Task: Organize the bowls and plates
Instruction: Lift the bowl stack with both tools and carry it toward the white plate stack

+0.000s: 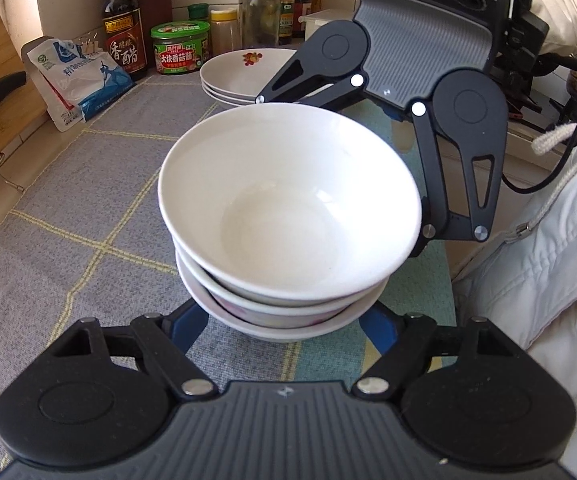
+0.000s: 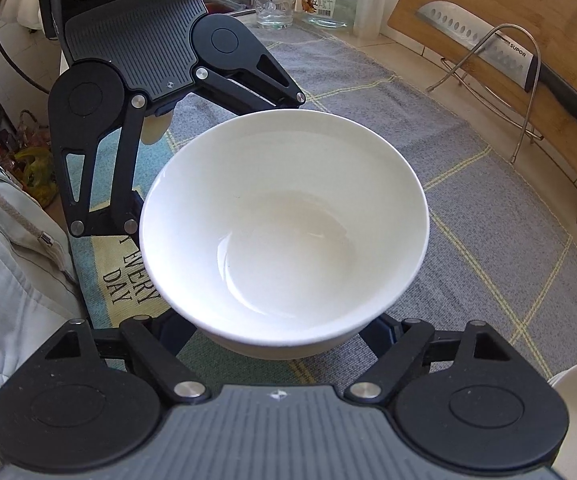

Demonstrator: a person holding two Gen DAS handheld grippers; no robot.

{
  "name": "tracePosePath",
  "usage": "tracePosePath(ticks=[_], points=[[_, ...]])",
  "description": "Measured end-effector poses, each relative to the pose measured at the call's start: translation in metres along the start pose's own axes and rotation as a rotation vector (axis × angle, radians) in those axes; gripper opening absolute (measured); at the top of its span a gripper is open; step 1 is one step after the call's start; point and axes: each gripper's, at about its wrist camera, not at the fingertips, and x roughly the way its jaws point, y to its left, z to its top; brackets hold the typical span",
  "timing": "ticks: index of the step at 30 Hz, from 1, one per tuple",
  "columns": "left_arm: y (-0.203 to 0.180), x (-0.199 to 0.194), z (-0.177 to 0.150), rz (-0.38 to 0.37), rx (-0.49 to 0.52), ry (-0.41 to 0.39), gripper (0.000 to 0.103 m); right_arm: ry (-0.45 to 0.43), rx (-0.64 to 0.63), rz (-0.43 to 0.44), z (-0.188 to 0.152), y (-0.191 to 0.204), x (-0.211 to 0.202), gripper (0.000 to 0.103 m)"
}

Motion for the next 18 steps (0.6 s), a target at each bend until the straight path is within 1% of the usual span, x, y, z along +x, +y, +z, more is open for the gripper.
tracePosePath(ticks=[18], points=[[-0.0014, 0.0003, 0.0032, 0.012, -0.012, 0.016, 0.081, 0.011, -0.001, 0.011, 0.0024, -0.0018, -0.0020, 0.088]])
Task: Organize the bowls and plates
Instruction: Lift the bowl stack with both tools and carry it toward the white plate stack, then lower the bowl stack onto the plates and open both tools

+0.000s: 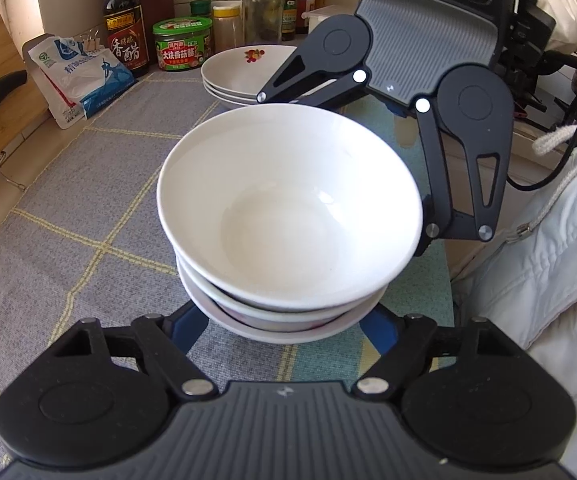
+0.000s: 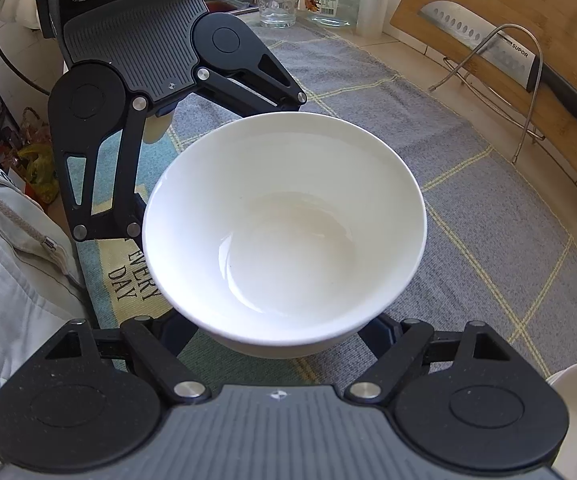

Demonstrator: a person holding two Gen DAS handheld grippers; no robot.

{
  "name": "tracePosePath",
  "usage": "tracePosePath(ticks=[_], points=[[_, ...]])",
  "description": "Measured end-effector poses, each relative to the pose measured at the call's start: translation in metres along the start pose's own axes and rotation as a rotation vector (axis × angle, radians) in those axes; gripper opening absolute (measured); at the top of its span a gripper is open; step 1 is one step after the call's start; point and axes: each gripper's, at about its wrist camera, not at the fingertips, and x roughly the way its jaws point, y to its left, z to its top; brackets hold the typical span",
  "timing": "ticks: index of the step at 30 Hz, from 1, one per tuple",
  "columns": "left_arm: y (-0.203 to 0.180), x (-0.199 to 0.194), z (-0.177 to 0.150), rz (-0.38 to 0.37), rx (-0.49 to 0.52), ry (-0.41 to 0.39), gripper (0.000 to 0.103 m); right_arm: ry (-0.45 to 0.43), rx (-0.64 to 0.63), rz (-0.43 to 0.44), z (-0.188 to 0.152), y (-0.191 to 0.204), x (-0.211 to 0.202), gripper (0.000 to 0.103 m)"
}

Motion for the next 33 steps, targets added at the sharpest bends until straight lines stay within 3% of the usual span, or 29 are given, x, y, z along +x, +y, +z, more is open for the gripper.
tracePosePath(ticks=[14, 22, 33], points=[[-0.016, 0.003, 0.038, 0.036, -0.052, -0.008, 0.081, -0.030, -0.033, 0.024, -0.018, -0.019, -0.038, 0.088], [-0.026, 0.020, 0.084, 0.073, -0.045, -0.042, 0.081, -0.045, -0.065, -0.006, -0.042, -0.050, -0.072, 0.088], [-0.019, 0.067, 0.157, 0.060, 0.036, -0.087, 0.081, -0.050, -0.013, -0.081, -0.084, -0.111, -0.112, 0.088]])
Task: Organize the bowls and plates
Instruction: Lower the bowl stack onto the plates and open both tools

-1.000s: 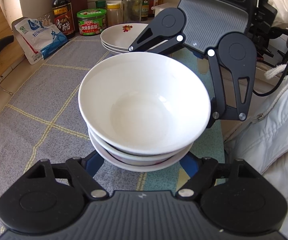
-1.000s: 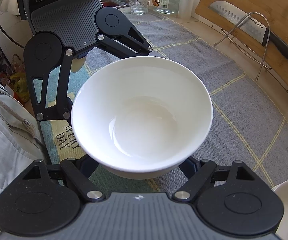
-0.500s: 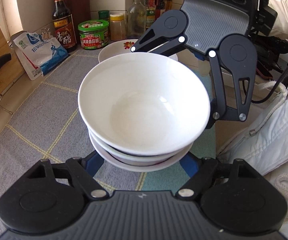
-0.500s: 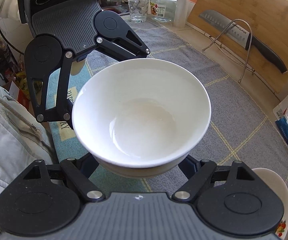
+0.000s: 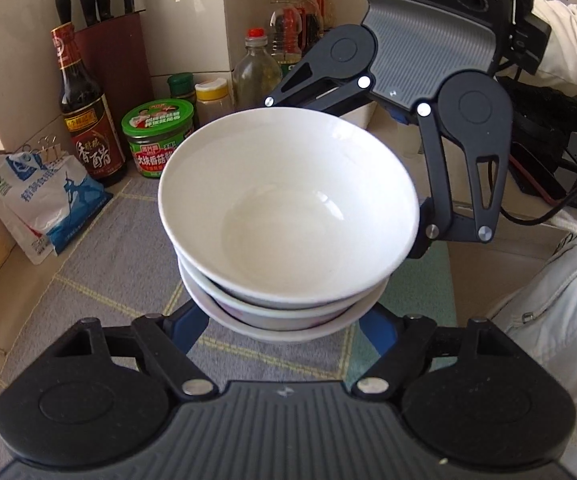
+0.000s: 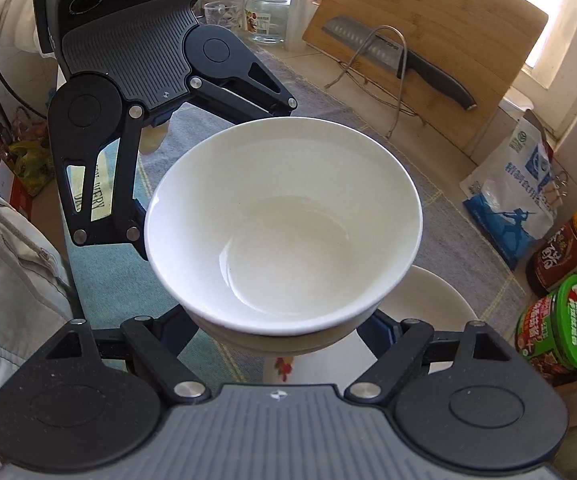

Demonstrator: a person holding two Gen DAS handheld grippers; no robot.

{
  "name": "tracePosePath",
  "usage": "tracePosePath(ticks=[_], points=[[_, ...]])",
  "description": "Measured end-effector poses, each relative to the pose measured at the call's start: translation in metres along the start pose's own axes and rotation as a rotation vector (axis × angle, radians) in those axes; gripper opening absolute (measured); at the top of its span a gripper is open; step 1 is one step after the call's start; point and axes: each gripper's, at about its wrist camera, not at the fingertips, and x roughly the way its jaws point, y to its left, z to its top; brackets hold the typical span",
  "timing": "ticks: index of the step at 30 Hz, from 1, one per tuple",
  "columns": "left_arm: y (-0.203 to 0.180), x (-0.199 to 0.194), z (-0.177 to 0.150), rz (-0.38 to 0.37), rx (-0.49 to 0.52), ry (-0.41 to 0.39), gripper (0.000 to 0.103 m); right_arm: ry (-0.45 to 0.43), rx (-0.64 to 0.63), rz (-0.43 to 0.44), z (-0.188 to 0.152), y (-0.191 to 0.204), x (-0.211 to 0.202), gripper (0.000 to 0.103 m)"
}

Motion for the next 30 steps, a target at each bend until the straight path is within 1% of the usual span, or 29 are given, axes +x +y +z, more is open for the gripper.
tracePosePath(ticks=[3, 8, 14, 23, 28, 29, 30], points=[[0.003, 0.019, 0.013, -0.006, 0.022, -0.002, 0.081, 0.008, 0.026, -0.023, -0.013, -0.017, -0.002, 0.088], [0.012, 0.046, 0.027, -0.022, 0.030, -0.002, 0.081, 0.020, 0.067, -0.047, -0.032, -0.040, -0.002, 0.088], [0.017, 0.068, 0.035, -0.037, 0.022, 0.014, 0.081, 0.035, 0.101, -0.039, -0.048, -0.053, 0.002, 0.088], [0.023, 0.080, 0.039, -0.028, 0.005, 0.024, 0.081, 0.032, 0.118, -0.034, -0.054, -0.063, 0.009, 0.088], [0.022, 0.079, 0.037, -0.019, 0.004, 0.013, 0.081, 0.025, 0.119, -0.031, -0.056, -0.062, 0.009, 0.088], [0.021, 0.079, 0.037, -0.012, 0.005, 0.012, 0.081, 0.026, 0.117, -0.033, -0.057, -0.061, 0.009, 0.089], [0.020, 0.078, 0.036, -0.006, 0.005, 0.009, 0.081, 0.024, 0.121, -0.026, -0.057, -0.061, 0.010, 0.092]])
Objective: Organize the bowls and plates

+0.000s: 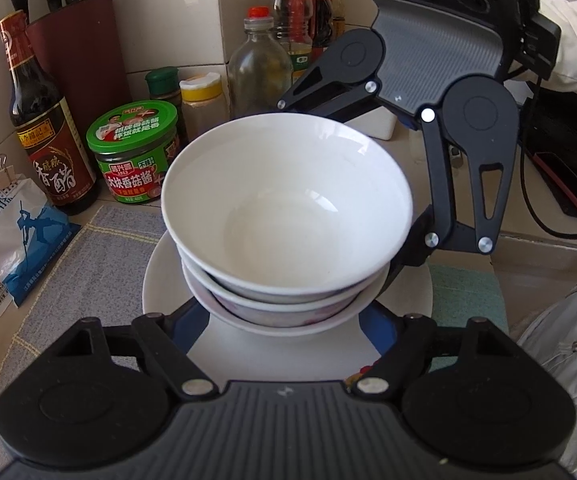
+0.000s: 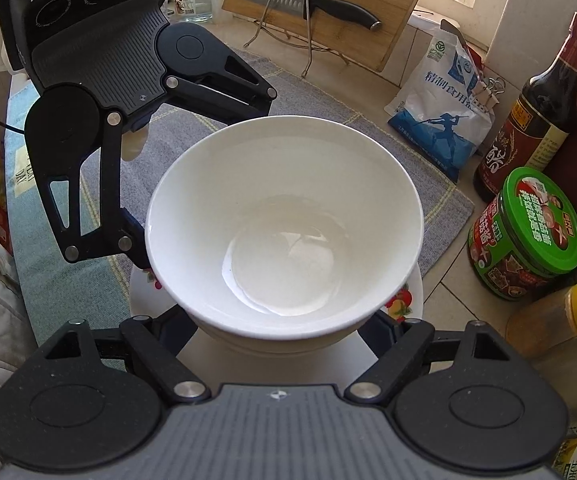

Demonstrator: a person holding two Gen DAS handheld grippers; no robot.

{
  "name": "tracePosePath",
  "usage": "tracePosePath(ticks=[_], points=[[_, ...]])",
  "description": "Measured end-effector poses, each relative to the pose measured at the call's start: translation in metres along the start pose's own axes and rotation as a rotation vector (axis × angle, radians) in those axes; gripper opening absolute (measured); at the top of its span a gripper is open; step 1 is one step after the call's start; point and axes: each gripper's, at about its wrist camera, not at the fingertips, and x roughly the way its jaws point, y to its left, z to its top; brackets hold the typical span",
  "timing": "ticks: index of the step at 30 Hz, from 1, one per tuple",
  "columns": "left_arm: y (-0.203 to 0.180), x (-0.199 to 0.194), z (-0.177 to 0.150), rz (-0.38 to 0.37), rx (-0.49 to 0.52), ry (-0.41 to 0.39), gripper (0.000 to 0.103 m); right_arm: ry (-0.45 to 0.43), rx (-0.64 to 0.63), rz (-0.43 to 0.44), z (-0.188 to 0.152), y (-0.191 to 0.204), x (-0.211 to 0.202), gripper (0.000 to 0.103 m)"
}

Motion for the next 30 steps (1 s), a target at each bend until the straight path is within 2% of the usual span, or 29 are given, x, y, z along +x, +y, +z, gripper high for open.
tracePosePath(ticks=[3, 6, 8, 11, 15, 16, 18, 22, 26, 30], points=[[-0.003, -0.007, -0.003, 0.024, -0.017, -0.036, 0.088, -0.034, 0.019, -0.007, 0.000, 0.001, -0.004, 0.103], [-0.003, -0.019, -0.009, 0.061, -0.043, -0.065, 0.097, -0.033, 0.062, -0.025, 0.001, 0.002, -0.010, 0.103], [-0.006, -0.029, -0.016, 0.079, -0.058, -0.089, 0.098, -0.024, 0.080, -0.050, 0.000, 0.009, -0.014, 0.103], [-0.014, -0.048, -0.027, 0.118, -0.078, -0.151, 0.101, -0.003, 0.098, -0.126, 0.002, 0.031, -0.021, 0.103], [-0.031, -0.077, -0.043, 0.206, -0.112, -0.258, 0.102, 0.039, 0.178, -0.280, 0.010, 0.061, -0.026, 0.103], [-0.035, -0.082, -0.045, 0.237, -0.121, -0.272, 0.102, 0.048, 0.220, -0.345, 0.012, 0.068, -0.026, 0.103], [-0.045, -0.089, -0.045, 0.353, -0.165, -0.249, 0.102, 0.079, 0.346, -0.462, 0.017, 0.080, -0.025, 0.103], [-0.049, -0.103, -0.047, 0.478, -0.333, -0.167, 0.102, 0.080, 0.612, -0.621, 0.020, 0.104, -0.029, 0.103], [-0.053, -0.121, -0.054, 0.501, -0.446, -0.123, 0.102, 0.029, 0.836, -0.720, 0.019, 0.133, -0.043, 0.103], [-0.058, -0.138, -0.055, 0.498, -0.474, -0.106, 0.102, -0.037, 0.957, -0.781, 0.024, 0.157, -0.058, 0.103]])
